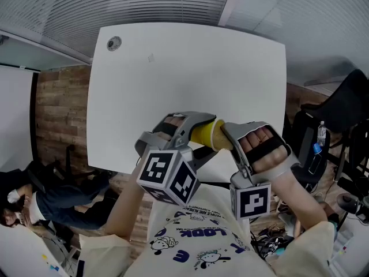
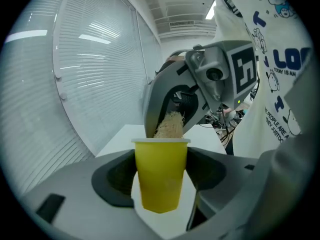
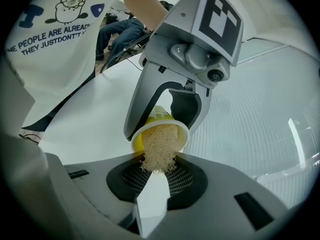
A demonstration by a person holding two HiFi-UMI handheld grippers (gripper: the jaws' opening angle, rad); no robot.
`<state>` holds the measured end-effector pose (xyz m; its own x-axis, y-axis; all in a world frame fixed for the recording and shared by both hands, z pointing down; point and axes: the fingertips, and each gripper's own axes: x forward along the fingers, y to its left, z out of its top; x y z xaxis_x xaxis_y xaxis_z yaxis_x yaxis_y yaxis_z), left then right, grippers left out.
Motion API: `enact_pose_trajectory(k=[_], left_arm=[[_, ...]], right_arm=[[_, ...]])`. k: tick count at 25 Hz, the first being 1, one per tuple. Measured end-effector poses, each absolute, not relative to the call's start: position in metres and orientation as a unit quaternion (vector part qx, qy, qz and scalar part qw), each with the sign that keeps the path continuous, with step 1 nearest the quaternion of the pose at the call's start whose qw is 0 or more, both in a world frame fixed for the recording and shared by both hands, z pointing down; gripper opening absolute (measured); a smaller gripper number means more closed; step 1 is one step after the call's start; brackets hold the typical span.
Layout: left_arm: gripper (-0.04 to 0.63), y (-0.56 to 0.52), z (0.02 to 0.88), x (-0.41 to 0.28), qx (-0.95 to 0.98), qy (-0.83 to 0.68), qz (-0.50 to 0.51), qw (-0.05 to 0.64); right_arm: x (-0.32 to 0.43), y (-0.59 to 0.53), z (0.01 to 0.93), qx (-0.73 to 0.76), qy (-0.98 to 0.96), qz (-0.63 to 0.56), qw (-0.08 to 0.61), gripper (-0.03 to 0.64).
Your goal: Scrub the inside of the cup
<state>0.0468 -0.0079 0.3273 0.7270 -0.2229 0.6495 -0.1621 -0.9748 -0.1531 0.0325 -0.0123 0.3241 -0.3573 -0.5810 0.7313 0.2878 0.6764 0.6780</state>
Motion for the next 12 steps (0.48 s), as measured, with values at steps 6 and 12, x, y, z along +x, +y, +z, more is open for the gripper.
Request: enact_pose_trajectory(k=[6,12], left_arm=[[0.330,-0.0123,0.3305,0.0489,-0.918,0.117,-0.372,0.069],[0.330,-0.0134,0.3343,0.0495,-0.905,0.123,-0.395,0.101]], right_arm=[[0.0348,-0.0143,0.3284,0.114,-0.752,-0.333,0.557,0.071],[0.0355,-0.0138,0.3338,0.123,-0.768,-0.293,0.556,0.071]])
